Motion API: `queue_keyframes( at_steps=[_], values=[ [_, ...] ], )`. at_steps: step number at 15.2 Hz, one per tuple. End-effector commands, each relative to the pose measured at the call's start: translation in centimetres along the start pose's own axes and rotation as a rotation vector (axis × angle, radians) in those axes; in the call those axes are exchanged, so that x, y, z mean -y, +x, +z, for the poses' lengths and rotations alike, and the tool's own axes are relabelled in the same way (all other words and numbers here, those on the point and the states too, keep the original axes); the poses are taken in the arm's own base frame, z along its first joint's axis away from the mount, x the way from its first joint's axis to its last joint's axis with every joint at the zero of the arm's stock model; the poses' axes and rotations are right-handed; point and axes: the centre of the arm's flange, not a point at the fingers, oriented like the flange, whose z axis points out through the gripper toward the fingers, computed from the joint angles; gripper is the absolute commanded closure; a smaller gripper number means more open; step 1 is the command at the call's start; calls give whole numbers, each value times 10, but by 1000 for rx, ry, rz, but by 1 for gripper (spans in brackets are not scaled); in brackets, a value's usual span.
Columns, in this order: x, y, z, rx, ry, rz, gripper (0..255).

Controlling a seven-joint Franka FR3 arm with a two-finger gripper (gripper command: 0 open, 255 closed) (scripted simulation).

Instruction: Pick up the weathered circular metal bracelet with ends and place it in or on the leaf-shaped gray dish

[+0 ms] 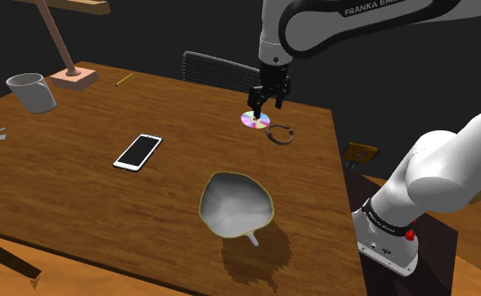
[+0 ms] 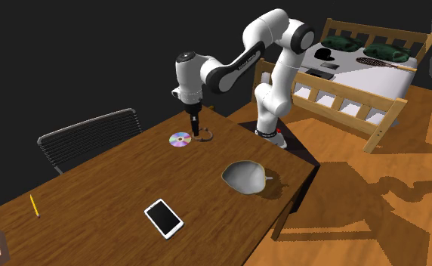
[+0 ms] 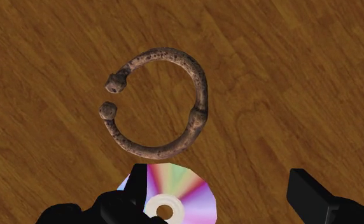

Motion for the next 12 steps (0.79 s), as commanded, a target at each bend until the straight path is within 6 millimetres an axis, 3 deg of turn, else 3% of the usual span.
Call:
queue_keyframes(
  at_steps=[1, 5, 6, 12],
  values=[
    [0, 0, 1, 0, 0, 0, 0],
    [0, 0, 1, 0, 0, 0, 0],
    [0, 0, 1, 0, 0, 0, 255],
    [0, 0, 1, 0, 0, 0, 255]
  ],
)
